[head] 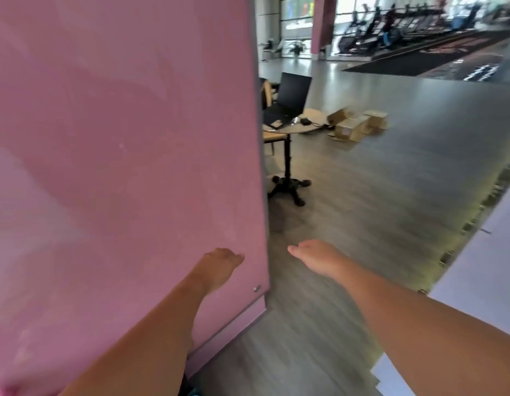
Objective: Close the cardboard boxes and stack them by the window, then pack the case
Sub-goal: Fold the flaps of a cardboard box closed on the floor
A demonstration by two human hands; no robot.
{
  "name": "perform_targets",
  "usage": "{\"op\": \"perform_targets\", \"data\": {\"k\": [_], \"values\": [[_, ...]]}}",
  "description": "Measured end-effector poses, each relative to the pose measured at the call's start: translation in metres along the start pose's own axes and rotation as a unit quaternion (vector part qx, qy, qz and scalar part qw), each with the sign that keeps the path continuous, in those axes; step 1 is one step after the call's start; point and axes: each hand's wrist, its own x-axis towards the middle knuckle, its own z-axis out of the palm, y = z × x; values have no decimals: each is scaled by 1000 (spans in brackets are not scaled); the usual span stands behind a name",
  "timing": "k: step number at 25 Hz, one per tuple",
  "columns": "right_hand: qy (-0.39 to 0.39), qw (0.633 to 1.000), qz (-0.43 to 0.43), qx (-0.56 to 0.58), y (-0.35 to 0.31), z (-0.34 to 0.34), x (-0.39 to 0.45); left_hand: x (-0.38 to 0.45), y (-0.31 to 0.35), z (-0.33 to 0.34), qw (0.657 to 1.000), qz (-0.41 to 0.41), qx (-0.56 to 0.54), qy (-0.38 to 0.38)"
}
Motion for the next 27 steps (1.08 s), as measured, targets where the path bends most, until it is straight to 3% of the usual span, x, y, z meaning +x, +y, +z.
{"op": "perform_targets", "data": {"k": [8, 16, 23, 27], "values": [[70, 991, 102, 44, 96, -88, 81, 142, 123, 52, 993, 90, 23, -72], [83, 983, 159, 47, 151, -165, 185, 274, 243, 94, 985, 110, 53, -120], [98, 968, 224, 51, 205, -244, 296, 448, 336, 155, 965, 161, 106, -179], [162, 945, 269, 96, 232, -323, 356, 552, 401, 178, 955, 167, 98, -226]]}}
